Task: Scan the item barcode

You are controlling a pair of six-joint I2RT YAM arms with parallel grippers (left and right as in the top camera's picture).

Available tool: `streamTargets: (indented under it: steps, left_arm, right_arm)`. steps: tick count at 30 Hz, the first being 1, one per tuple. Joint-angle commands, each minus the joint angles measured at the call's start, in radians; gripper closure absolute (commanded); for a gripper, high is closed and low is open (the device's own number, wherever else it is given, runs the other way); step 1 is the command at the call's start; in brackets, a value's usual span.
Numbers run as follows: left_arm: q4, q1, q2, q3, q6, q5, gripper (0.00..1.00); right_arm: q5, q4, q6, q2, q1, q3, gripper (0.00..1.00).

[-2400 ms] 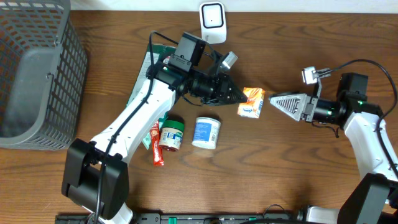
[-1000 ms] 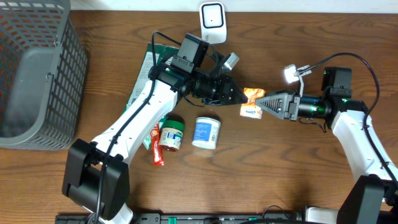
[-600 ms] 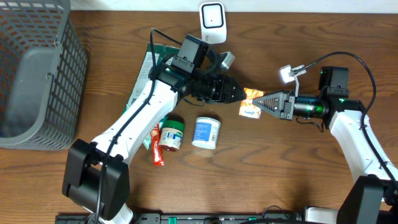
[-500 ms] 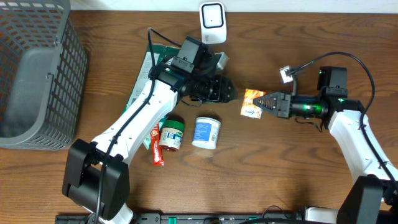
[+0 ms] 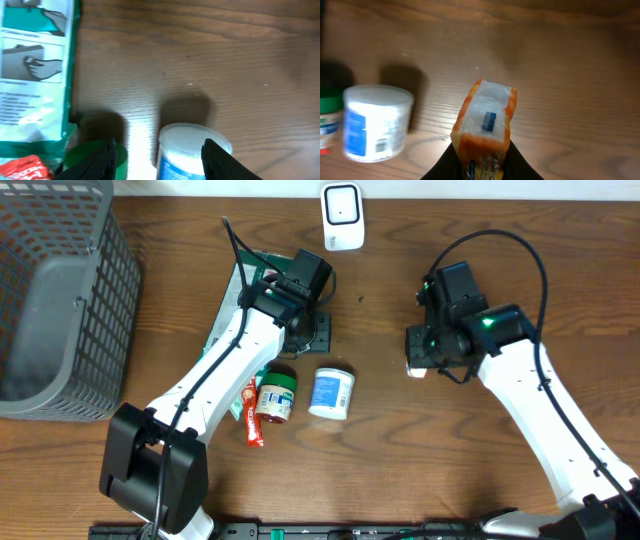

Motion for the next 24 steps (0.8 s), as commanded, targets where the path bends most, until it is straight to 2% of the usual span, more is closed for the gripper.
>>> streamTargets:
  steps: [1,11,13,19,24]
  left_arm:
    - [-0.008,0.006,-0.001,-0.001,0.008,-0.053,0.48]
    - [-0.008,0.006,-0.001,-0.001,0.008,-0.053,0.48]
    - [-0.008,0.006,-0.001,-0.001,0.008,-0.053,0.48]
    - [-0.008,0.006,-0.001,-0.001,0.008,-0.053,0.48]
    - [-0.008,0.006,-0.001,-0.001,0.008,-0.053,0.48]
  right_arm:
    - [0.089,0.002,0.025,0.053,0.004,-0.025,0.83]
    - [0.038,0.097,0.008,0.266,0.004,-0.036,0.82]
    - [0.006,0.114,-0.015,0.296,0.004,-0.036,0.74]
    - [-0.014,0.127,-0.029,0.315,0.004,-0.036,0.31]
    - [-0.014,0.122,-0.029,0.316,0.004,-0.036,0.27]
